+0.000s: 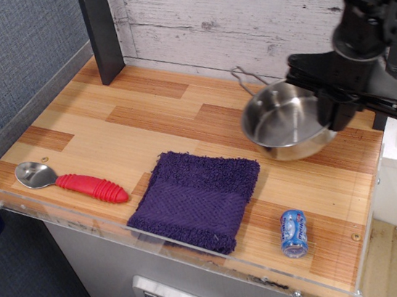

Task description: Move the pan to the back right table corner

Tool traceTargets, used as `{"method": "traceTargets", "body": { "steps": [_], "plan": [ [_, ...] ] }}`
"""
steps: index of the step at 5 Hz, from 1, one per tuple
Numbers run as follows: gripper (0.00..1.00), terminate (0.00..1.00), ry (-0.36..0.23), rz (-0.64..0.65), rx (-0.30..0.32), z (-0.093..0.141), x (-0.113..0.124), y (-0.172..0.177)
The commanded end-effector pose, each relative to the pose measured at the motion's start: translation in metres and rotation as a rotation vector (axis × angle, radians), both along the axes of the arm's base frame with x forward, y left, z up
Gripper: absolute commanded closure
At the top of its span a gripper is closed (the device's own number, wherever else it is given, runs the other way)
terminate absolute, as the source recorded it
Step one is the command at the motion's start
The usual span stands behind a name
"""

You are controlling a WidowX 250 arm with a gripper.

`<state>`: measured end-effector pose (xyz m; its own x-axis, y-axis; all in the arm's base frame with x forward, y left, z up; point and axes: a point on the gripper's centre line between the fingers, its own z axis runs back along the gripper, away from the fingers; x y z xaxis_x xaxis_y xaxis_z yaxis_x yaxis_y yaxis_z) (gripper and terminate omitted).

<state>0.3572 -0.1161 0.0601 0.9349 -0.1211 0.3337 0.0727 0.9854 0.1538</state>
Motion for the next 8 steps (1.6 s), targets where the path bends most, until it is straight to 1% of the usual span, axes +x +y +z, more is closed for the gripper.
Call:
{"method": "traceTargets", "body": {
  "steps": [1,2,3,5,6,7,8],
  "plan": [
    [1.00,0.00,-0.035,-0.019,-0.028,-0.001,0.014,-0.028],
    [1.00,0.00,-0.015,0.011,-0.006,-0.006,0.012,-0.028],
    [0.00,0.00,0.004,-0.013,-0.003,-0.006,0.012,-0.026],
    [0.00,0.00,0.005,-0.032,-0.007,-0.003,0.013,-0.026],
    [0.00,0.00,-0.008,-0.047,-0.010,0.002,0.014,-0.027],
    [0.00,0.00,-0.020,-0.066,-0.018,0.014,0.014,-0.026],
    [0.00,0.00,-0.046,-0.086,-0.044,0.035,0.009,-0.025]
  ]
}}
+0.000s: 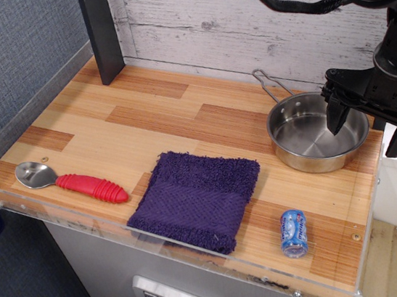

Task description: Move the pan to the back right table corner

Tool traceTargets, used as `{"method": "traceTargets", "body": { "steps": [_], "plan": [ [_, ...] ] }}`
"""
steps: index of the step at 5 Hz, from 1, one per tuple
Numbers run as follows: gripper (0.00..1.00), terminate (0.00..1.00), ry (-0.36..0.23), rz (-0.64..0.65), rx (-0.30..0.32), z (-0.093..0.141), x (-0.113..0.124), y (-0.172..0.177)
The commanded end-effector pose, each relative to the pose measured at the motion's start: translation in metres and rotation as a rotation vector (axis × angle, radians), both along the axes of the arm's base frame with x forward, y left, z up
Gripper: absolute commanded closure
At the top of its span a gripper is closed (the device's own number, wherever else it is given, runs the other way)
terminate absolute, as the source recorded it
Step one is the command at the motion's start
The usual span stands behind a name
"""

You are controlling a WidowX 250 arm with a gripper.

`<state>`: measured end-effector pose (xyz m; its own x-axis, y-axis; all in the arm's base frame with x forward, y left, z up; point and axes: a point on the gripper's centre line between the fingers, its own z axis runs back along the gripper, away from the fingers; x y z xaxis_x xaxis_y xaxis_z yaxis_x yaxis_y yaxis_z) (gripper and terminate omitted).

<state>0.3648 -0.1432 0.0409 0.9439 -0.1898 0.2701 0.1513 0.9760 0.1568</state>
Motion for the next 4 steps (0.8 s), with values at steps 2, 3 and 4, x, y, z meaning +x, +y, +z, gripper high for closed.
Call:
{"method": "traceTargets", "body": {
  "steps": [2,3,4],
  "plan": [
    [0.00,0.00,-0.176,-0.014,-0.136,0.106,-0.021,0.032],
    [0.00,0.00,-0.189,0.009,-0.121,0.118,-0.039,0.059],
    [0.00,0.00,-0.189,0.009,-0.121,0.118,-0.039,0.059]
  ]
}}
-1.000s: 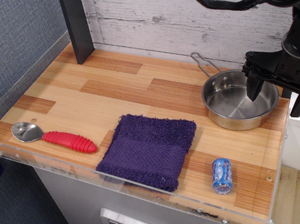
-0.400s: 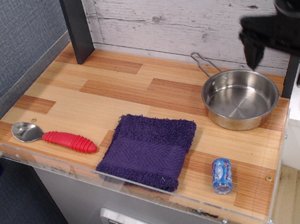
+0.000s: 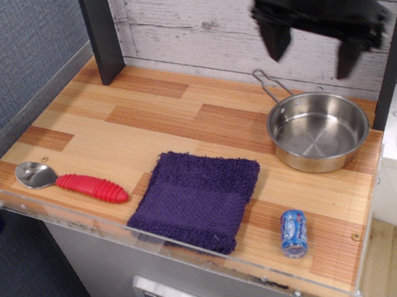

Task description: Move the pan to the back right table corner

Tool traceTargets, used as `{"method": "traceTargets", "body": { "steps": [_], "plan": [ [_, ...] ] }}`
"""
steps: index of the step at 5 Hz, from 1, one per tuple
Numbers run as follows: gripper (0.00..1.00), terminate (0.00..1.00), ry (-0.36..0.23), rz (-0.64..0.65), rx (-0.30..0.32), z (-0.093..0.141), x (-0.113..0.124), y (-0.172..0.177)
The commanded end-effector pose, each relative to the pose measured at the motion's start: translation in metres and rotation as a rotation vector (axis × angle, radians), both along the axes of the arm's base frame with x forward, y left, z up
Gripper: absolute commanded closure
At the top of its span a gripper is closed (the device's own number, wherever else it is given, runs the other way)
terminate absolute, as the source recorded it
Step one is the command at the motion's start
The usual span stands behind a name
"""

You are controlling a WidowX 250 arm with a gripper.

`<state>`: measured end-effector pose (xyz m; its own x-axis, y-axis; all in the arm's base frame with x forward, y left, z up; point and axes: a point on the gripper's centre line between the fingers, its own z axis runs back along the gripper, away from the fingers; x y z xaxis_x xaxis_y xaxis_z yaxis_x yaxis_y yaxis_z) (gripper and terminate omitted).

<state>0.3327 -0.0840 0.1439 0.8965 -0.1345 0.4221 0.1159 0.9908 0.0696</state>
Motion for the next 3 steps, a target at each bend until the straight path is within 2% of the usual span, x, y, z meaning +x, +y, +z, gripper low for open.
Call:
{"method": "traceTargets", "body": {
  "steps": [1,2,3],
  "plan": [
    [0.00,0.00,-0.044,-0.009,-0.012,0.0154,-0.0065,-0.0004],
    [0.00,0.00,-0.044,-0.009,-0.012,0.0154,-0.0065,-0.0004],
    [0.00,1.00,-0.044,-0.009,-0.012,0.0154,-0.0065,-0.0004]
  ]
}}
